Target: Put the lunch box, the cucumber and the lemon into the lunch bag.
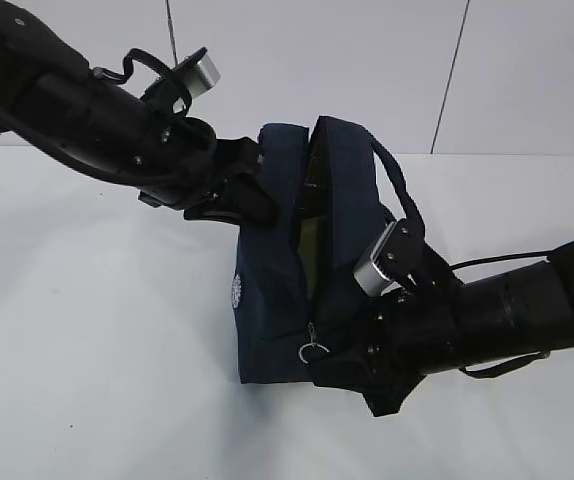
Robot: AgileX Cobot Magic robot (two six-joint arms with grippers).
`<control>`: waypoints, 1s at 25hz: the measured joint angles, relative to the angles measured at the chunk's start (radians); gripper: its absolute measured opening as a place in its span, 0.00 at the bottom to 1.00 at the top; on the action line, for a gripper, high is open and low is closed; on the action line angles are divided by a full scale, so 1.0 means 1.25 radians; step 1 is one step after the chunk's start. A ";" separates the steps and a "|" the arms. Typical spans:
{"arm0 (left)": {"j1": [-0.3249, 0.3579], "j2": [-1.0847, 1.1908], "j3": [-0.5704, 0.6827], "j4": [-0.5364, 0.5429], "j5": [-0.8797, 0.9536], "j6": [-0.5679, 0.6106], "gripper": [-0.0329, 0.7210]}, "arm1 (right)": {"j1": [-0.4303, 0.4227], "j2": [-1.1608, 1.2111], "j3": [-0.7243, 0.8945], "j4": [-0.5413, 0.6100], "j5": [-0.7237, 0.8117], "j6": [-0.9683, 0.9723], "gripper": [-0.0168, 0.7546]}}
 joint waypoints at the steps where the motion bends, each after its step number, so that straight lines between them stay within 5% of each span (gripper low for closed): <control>1: 0.000 0.000 0.000 0.000 0.000 0.000 0.09 | 0.000 0.006 -0.004 0.001 0.002 -0.002 0.47; 13: 0.000 0.000 0.000 -0.002 0.001 0.000 0.09 | 0.000 0.037 -0.012 0.005 0.094 -0.005 0.47; 25: 0.000 0.000 0.000 -0.002 0.001 0.000 0.09 | 0.000 0.037 -0.012 0.017 0.060 0.036 0.47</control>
